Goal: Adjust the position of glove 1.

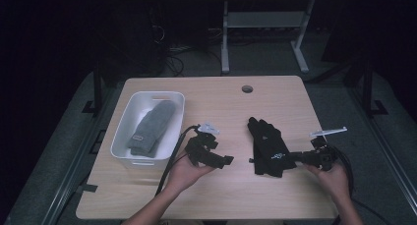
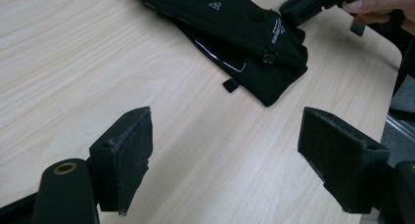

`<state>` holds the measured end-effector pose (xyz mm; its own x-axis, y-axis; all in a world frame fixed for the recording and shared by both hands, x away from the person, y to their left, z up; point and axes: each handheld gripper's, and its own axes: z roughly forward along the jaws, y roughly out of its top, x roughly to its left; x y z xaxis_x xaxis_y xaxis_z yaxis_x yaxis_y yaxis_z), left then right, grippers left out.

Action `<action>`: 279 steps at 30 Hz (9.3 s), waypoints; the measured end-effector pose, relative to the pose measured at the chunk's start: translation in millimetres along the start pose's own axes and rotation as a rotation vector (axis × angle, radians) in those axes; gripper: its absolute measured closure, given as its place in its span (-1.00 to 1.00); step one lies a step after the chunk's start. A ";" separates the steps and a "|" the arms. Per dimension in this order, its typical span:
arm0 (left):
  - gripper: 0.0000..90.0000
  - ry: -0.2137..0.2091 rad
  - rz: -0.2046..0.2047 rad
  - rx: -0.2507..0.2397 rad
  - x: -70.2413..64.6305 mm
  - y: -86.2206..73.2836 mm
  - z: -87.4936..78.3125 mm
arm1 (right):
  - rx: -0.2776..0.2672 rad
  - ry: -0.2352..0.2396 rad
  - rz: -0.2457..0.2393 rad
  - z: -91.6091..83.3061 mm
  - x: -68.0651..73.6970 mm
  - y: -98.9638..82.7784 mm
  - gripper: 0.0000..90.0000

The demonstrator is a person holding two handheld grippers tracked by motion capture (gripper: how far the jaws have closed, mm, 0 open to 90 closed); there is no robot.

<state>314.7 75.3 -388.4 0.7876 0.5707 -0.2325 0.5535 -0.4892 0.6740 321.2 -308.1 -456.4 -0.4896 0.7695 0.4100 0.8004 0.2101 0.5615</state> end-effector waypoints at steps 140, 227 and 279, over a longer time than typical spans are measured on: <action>-0.53 -0.005 -0.022 -0.002 3.3 1.0 29.7 | -0.009 -0.181 -0.071 9.2 23.0 81.3 0.95; 0.82 -0.078 0.043 0.086 -23.4 27.5 79.6 | -0.111 -0.051 -0.005 11.9 22.6 61.8 0.72; 0.81 0.029 0.024 -0.027 30.6 26.3 -65.3 | -0.133 0.054 -0.169 32.7 138.2 178.2 0.72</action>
<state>335.7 123.0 -332.0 0.7924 0.5777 -0.1957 0.5264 -0.4857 0.6978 407.5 -144.6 -323.2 -0.6336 0.6962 0.3376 0.6541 0.2490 0.7142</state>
